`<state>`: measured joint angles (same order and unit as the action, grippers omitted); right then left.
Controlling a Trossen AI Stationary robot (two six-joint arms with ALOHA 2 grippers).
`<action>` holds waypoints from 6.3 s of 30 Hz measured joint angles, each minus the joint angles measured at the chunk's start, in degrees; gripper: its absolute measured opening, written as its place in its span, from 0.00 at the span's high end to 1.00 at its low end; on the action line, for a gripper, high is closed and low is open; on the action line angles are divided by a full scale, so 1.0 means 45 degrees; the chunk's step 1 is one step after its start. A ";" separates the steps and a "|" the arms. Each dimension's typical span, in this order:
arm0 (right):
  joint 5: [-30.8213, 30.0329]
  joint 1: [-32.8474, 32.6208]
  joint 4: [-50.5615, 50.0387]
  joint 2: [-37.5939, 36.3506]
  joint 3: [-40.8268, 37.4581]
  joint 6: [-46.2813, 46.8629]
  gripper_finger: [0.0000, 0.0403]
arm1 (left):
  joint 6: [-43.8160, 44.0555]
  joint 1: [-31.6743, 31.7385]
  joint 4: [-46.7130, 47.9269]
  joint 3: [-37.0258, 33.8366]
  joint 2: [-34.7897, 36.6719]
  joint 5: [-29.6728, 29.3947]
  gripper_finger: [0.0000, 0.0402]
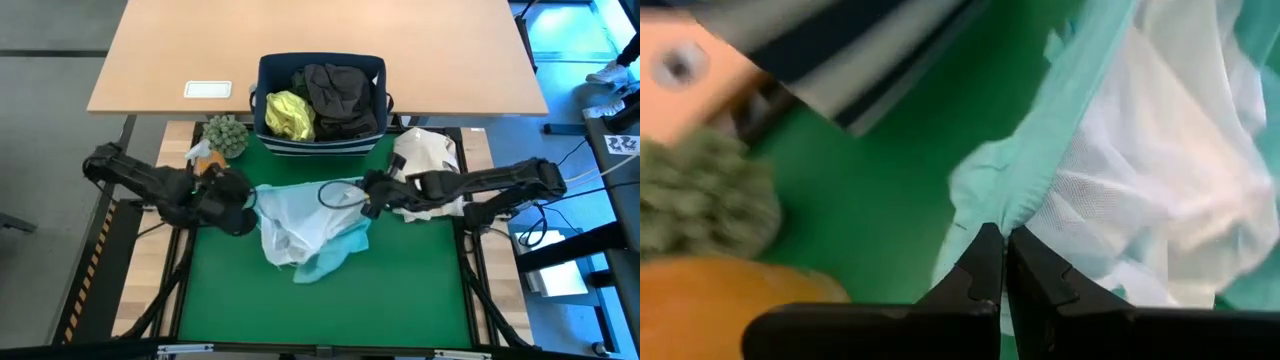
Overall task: Fold laundry
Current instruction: Fold the blue shorts
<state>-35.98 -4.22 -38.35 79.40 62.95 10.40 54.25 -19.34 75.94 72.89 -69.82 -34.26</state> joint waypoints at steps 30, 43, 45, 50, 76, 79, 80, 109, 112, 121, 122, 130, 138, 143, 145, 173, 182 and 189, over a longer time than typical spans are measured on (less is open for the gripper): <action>0.2912 -0.0795 0.2477 0.0034 -0.0322 -0.2854 0.76 | -0.4539 0.3770 -0.4400 -0.2614 -0.0049 0.3418 1.00; 0.5858 -0.2348 0.6479 0.3057 -0.0323 -0.4082 0.76 | -0.4543 0.3770 -0.4463 -0.2614 -0.0049 0.3406 1.00; 0.6109 -0.2324 0.6843 0.3593 -0.0323 -0.4069 0.76 | -0.4544 0.3770 -0.4463 -0.2614 -0.0049 0.3406 1.00; 0.5648 -0.2135 0.7141 0.4430 -0.0246 -0.4044 0.76 | -0.4549 0.3770 -0.4463 -0.2614 -0.0049 0.3413 1.00; 0.4880 0.0485 0.6682 0.4792 -0.0075 -0.2666 0.76 | -0.4549 0.3508 -0.4477 -0.2614 -0.0049 0.3408 1.00; 0.5556 0.0026 0.7603 0.4726 -0.0070 -0.2922 0.76 | -0.4773 0.3508 -0.4472 -0.2614 -0.0049 0.3410 1.00; 0.5725 -0.0135 0.7915 0.4726 -0.0070 -0.3048 0.76 | -0.4841 0.3508 -0.4472 -0.2614 -0.0049 0.3406 1.00; 0.5776 -0.0900 1.0940 0.6159 0.0006 -0.4272 0.46 | -0.4843 0.3517 -0.4852 -0.2614 -0.0049 0.3211 0.87; 0.4810 -0.0697 1.0843 0.6156 0.0210 -0.3673 0.47 | -0.4840 0.3517 -0.4939 -0.2614 -0.0049 0.3216 0.87; 0.3429 0.0527 0.9594 0.6154 0.0216 -0.3337 0.56 | -0.5080 0.3517 -0.4861 -0.2516 -0.0049 0.3216 0.87; 0.3418 0.0632 0.9341 0.6154 0.0216 -0.3302 0.56 | -0.5164 0.3517 -0.4843 -0.2453 -0.0049 0.3216 0.87; 0.2470 0.0695 0.7630 0.6127 0.0216 -0.3442 0.57 | -0.5530 0.3517 -0.4759 -0.2240 -0.0049 0.3153 0.87; 0.2042 0.0697 0.5825 0.5593 0.0216 -0.3302 0.57 | -0.5857 0.3517 -0.4712 -0.2240 -0.0049 0.3167 0.87; 0.0818 0.0722 0.4473 0.5532 0.0216 -0.2992 0.57 | -0.5870 0.3517 -0.4691 -0.2240 -0.0049 0.3530 0.87; 0.0570 0.0791 0.4032 0.5532 0.0216 -0.2842 0.57 | -0.5870 0.3517 -0.4691 -0.2240 -0.0049 0.3542 0.87; 0.0464 0.0863 0.1377 0.5532 0.0216 -0.2027 0.57 | -0.6861 0.0972 -0.3941 -0.0325 -0.0765 0.3173 0.87; 0.0725 0.0863 0.1933 0.5532 0.0216 -0.2127 0.57 | -0.7423 -0.0814 -0.5033 -0.1060 -0.3197 0.3567 0.86; 0.0780 0.0863 0.1943 0.5532 0.0216 -0.2134 0.57 | -0.8682 -0.1719 -0.6837 -0.1060 -0.4821 0.4011 0.75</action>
<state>-32.47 -0.34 -29.61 104.29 63.92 0.80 15.18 -27.07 45.17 68.12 -91.52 -16.22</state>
